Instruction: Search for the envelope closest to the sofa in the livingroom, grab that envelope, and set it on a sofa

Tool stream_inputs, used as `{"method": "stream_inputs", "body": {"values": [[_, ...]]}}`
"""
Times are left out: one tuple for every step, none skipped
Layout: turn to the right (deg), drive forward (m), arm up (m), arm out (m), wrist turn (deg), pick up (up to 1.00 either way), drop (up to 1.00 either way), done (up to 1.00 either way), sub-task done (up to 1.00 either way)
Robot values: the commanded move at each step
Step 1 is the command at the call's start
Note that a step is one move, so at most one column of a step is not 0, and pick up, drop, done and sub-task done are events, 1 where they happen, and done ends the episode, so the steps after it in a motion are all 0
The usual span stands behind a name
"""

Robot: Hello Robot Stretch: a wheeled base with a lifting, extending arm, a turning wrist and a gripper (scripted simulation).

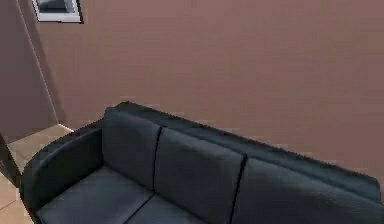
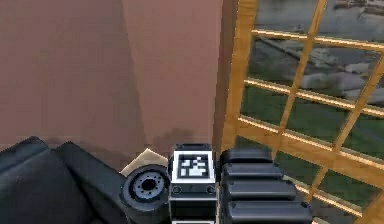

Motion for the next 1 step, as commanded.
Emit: {"method": "stream_inputs", "body": {"values": [[45.0, 0.00, 0.00, 0.00, 0.0, 0.00, 0.00, 0.00, 0.00]]}}
